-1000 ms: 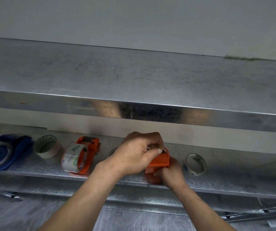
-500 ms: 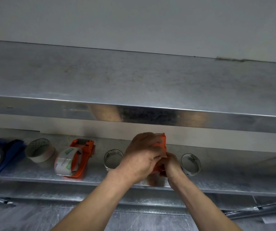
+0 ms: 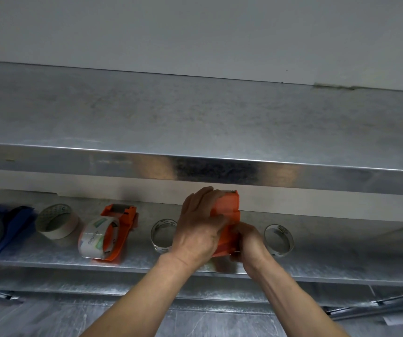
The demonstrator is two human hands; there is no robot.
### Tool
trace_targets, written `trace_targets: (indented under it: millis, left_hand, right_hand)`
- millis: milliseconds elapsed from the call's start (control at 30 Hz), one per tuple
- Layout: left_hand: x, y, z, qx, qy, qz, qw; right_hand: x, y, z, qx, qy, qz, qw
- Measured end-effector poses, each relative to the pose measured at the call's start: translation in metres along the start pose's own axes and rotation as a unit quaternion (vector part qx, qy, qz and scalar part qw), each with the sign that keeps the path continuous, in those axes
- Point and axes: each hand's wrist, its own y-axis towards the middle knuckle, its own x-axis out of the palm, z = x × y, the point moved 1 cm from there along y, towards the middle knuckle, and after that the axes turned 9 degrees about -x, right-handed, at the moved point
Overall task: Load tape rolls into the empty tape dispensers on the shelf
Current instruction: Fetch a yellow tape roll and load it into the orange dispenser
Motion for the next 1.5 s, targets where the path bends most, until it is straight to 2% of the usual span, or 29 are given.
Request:
trace_targets:
  millis: [200,467,600,700,767,833,900,967,1033,1100,1167,1233,1333,1500]
  left_hand:
    - [0.002,-0.002,-0.003,-0.004,0.003,0.021,1.000]
    - [0.014,-0.010,-0.015,-0.019,-0.031,0.040,0.999]
    - [0.018,-0.013,-0.022,-0.087,-0.110,0.004,0.990]
    - [0.017,-0.014,-0.024,-0.063,-0.171,0.016,0.983]
    - [0.013,-0.015,-0.024,-0.090,-0.206,0.028,0.974]
    - [0.008,-0.015,-0.023,-0.188,-0.271,0.025,0.943]
    - [0.008,-0.012,-0.024,-0.331,-0.360,-0.012,0.872]
    - [0.013,-0.007,-0.029,-0.429,-0.413,-0.074,0.800]
    - [0.021,-0.007,-0.033,-0.480,-0.480,-0.150,0.719]
    - [0.028,-0.013,-0.034,-0.492,-0.561,-0.202,0.634]
    - [0.032,-0.019,-0.034,-0.481,-0.621,-0.209,0.582]
    - [0.032,-0.023,-0.036,-0.470,-0.644,-0.187,0.574]
    - [0.032,-0.028,-0.040,-0.446,-0.649,-0.183,0.589]
    - [0.025,-0.034,-0.039,-0.454,-0.631,-0.176,0.604]
  right_hand:
    - [0.000,-0.002,0.000,-0.033,0.064,-0.034,0.997]
    - [0.005,-0.009,-0.005,-0.049,0.020,-0.018,0.998]
    - [0.005,-0.011,-0.003,-0.061,-0.005,-0.009,0.998]
    - [0.005,-0.011,-0.005,-0.070,-0.009,0.008,0.997]
    - [0.001,-0.009,-0.007,-0.073,-0.023,0.021,0.997]
    - [-0.002,-0.006,-0.008,-0.075,-0.029,0.028,0.996]
    - [-0.005,-0.005,-0.010,-0.078,-0.028,0.035,0.996]
    - [-0.005,-0.005,-0.012,-0.080,-0.031,0.048,0.995]
    - [-0.004,-0.004,-0.012,-0.082,-0.024,0.058,0.995]
    - [-0.002,-0.003,-0.011,-0.080,-0.005,0.049,0.996]
    - [-0.001,-0.002,-0.011,-0.080,0.018,0.038,0.996]
    - [-0.003,0.000,-0.012,-0.084,0.043,0.043,0.995]
    - [-0.008,0.004,-0.012,-0.096,0.037,0.088,0.991]
    - [-0.009,0.000,-0.017,-0.230,-0.017,0.167,0.959]
